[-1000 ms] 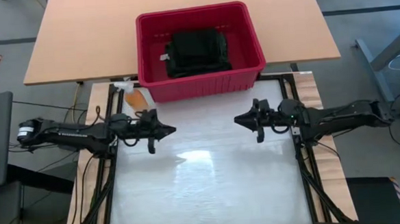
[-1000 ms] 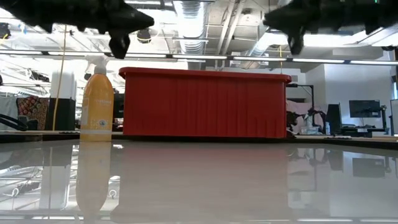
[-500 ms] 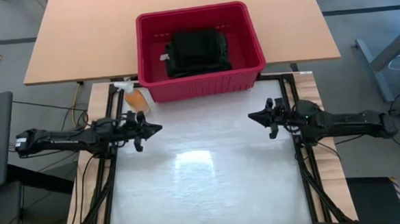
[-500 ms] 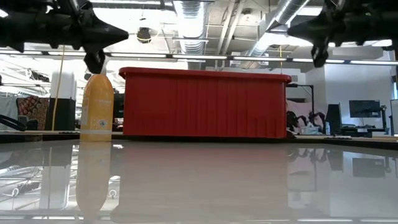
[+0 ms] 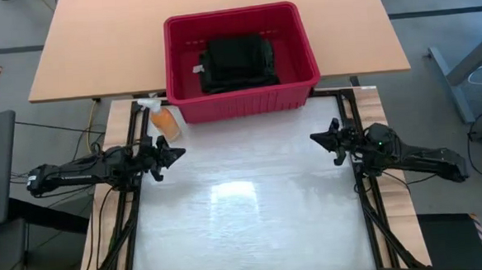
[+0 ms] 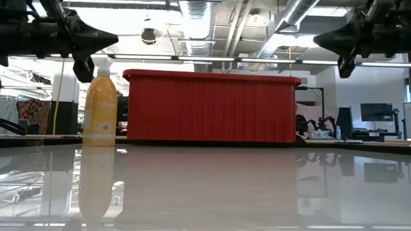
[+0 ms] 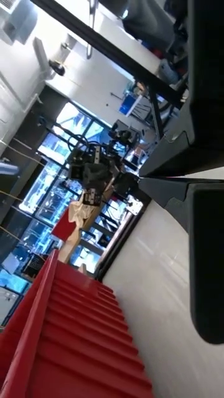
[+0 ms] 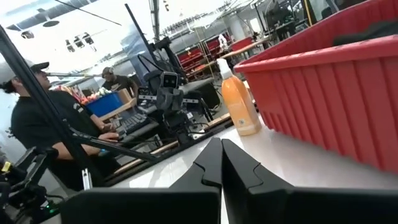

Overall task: Fold Laundry from Bin
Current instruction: Return to Home Position

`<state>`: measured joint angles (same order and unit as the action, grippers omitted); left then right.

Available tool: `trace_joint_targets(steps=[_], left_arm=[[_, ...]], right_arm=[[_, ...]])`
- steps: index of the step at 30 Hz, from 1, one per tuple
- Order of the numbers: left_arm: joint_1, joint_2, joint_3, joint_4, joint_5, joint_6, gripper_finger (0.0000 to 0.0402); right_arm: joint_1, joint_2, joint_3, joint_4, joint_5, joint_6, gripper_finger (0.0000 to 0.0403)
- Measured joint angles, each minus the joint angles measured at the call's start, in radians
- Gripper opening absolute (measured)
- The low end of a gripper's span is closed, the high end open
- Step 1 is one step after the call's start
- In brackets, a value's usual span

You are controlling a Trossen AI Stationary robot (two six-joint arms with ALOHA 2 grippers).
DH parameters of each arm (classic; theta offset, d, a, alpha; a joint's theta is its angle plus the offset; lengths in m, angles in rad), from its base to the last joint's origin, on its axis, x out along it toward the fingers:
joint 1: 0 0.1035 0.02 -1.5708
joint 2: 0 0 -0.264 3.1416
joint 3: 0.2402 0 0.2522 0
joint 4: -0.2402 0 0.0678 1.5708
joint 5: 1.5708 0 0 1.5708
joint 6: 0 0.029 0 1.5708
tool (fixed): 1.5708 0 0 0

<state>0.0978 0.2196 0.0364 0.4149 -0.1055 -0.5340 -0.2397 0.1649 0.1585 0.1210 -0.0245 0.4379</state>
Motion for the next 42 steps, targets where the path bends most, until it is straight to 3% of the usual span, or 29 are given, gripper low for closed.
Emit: trace_joint_targets(steps=[9, 15, 20, 27, 35, 42], left_arm=[[0.0, -0.106, -0.025, -0.064, -0.037, -0.01, 0.0], [0.0, -0.183, -0.026, -0.175, -0.03, -0.013, 0.0], [0.0, -0.218, -0.026, -0.216, 0.037, -0.035, 0.0], [0.0, -0.216, -0.026, -0.266, 0.086, -0.064, 0.0], [0.0, -0.216, -0.027, -0.212, 0.075, -0.04, 0.0], [0.0, -0.216, -0.027, -0.172, 0.061, -0.024, 0.0]], right_arm=[[0.0, -0.164, 0.0, -0.241, -0.004, -0.017, 0.0021], [0.0, -0.163, 0.001, -0.3, -0.01, -0.051, 0.0021], [-0.014, -0.162, 0.001, -0.394, 0.003, -0.073, 0.0021], [-0.065, -0.162, -0.002, -0.325, -0.062, -0.126, 0.0021], [-0.112, -0.162, -0.146, -0.009, -0.136, -0.115, 0.0021], [-0.129, -0.162, -0.149, -0.037, -0.188, -0.122, 0.0021]])
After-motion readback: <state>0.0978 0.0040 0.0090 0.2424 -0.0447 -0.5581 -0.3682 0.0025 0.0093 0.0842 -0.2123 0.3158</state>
